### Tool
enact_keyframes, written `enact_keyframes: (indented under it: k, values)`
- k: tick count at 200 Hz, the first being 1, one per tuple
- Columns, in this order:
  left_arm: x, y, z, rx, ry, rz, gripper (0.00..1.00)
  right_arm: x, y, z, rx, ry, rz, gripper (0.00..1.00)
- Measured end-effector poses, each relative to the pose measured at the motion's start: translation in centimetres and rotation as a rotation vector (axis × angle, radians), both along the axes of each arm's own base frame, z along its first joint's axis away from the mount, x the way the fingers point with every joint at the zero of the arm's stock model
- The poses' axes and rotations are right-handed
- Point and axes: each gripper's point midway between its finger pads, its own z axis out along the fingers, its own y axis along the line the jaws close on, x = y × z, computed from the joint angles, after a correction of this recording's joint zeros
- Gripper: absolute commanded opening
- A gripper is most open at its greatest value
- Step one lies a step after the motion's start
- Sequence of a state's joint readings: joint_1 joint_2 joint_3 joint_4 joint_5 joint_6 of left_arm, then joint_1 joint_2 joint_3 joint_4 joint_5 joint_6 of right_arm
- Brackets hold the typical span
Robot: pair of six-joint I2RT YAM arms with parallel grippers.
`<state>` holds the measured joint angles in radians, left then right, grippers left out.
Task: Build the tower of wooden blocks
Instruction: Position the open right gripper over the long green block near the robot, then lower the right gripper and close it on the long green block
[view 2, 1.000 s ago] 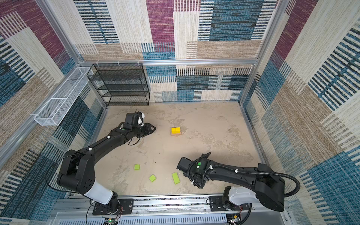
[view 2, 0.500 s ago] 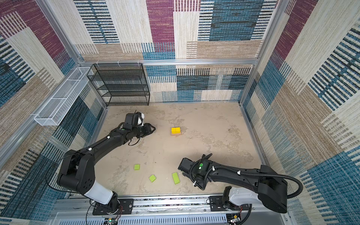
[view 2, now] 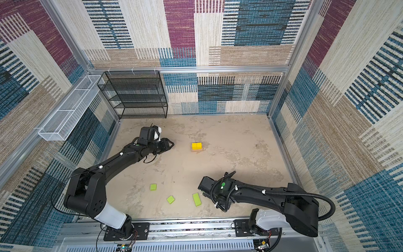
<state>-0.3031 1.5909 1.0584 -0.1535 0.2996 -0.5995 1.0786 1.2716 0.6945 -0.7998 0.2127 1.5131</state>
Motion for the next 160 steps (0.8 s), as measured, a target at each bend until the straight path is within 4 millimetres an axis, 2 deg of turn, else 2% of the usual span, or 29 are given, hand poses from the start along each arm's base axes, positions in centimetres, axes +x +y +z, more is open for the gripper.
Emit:
enact_keyframes:
  k: [69,160]
  values:
    - [0.0,0.0,-0.1,0.001,0.003,0.001,0.47,1.2,-0.1,-0.5,0.004,0.005,0.017,0.92]
    - [0.1,0.1,-0.7,-0.001,0.019,-0.001,0.47,1.1,0.7,-1.7,-0.029,0.067,0.099,0.83]
